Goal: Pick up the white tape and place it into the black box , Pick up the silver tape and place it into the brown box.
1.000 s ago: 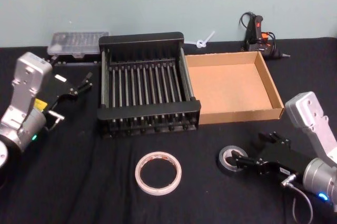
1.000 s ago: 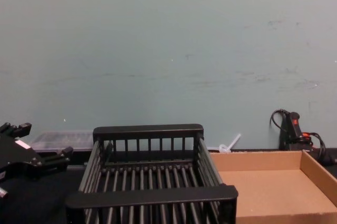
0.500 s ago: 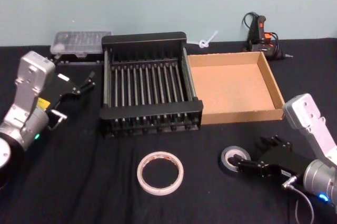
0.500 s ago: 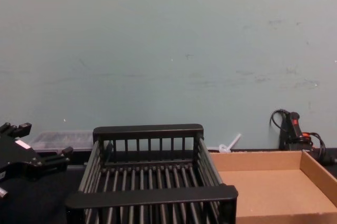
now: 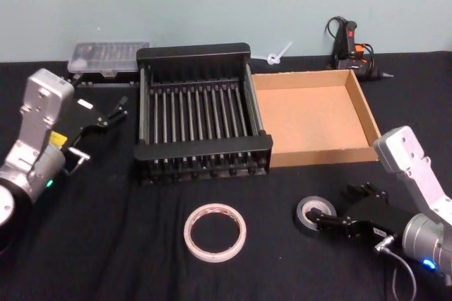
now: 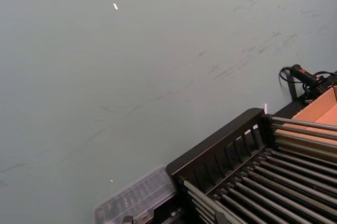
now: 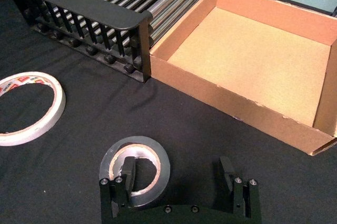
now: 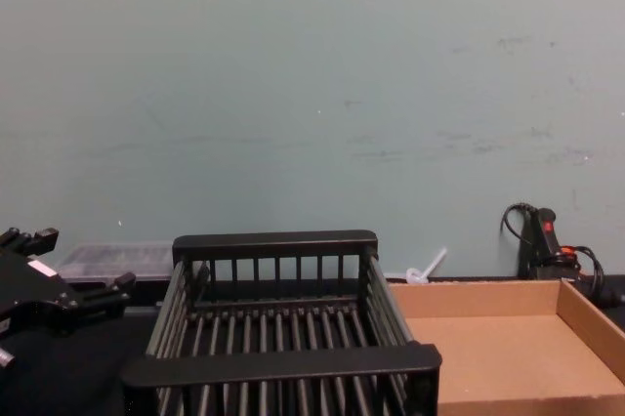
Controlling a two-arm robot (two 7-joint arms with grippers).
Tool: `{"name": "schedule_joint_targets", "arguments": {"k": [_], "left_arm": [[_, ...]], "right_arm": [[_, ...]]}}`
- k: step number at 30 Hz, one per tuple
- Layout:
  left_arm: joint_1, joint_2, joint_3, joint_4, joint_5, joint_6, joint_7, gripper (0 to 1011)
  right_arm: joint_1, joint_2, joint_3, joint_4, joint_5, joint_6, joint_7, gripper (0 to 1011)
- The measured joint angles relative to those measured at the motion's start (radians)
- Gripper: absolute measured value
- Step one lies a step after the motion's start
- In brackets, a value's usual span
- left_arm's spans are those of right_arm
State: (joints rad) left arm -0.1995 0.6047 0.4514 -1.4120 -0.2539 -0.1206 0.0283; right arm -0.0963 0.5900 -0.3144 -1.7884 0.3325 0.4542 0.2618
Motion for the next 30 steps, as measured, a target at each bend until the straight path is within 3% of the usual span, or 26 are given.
{"name": "schedule_joint_targets", "arguments": {"k": [9,15,27,30], "left_arm": [[0.000,0.000,0.000,0.000,0.000,0.000,0.000,1001],[0.000,0.000,0.000,0.000,0.000,0.000,0.000,1001],[0.000,0.000,0.000,0.000,0.000,0.000,0.000,1001],[0.000,0.000,0.000,0.000,0.000,0.000,0.000,1001]], "right_arm": [[0.000,0.002,0.000,0.000,0.001,0.000,0.000,1000],[0.000,0.002,0.000,0.000,0.003,-0.001,-0.001,889],[0.000,0.003,-0.001,-0.001,0.004,-0.001,-0.001,562],[0.000,0.003,-0.001,-0.001,0.005,-0.002,-0.001,388]]}}
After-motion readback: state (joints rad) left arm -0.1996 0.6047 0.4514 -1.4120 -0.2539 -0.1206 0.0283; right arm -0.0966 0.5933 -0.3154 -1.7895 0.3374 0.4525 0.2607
